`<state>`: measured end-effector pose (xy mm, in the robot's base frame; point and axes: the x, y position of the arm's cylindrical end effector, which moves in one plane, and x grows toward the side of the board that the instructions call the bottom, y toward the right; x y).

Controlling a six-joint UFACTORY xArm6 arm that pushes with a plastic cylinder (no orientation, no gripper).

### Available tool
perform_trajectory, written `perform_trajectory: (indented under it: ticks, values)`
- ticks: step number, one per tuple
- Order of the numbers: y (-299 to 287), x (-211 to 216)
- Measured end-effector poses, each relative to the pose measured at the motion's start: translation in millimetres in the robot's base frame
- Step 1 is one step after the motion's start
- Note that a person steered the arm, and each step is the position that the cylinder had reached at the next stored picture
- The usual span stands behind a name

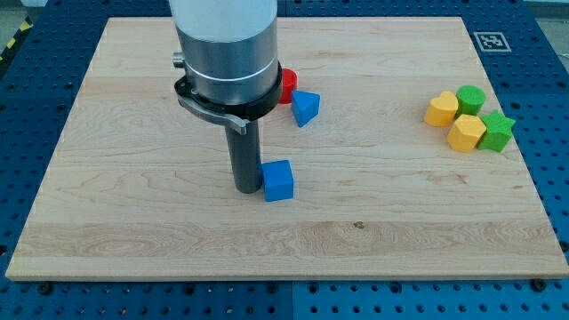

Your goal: Push the blue cube to the center

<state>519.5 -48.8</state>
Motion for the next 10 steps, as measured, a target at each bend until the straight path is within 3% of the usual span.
perform_trajectory:
  ticks: [3, 5, 8, 10]
  values:
    - [2.2, 30.9]
    - [72.9, 38.1]
    - [75.1, 24.2]
    - [44.3, 29.4]
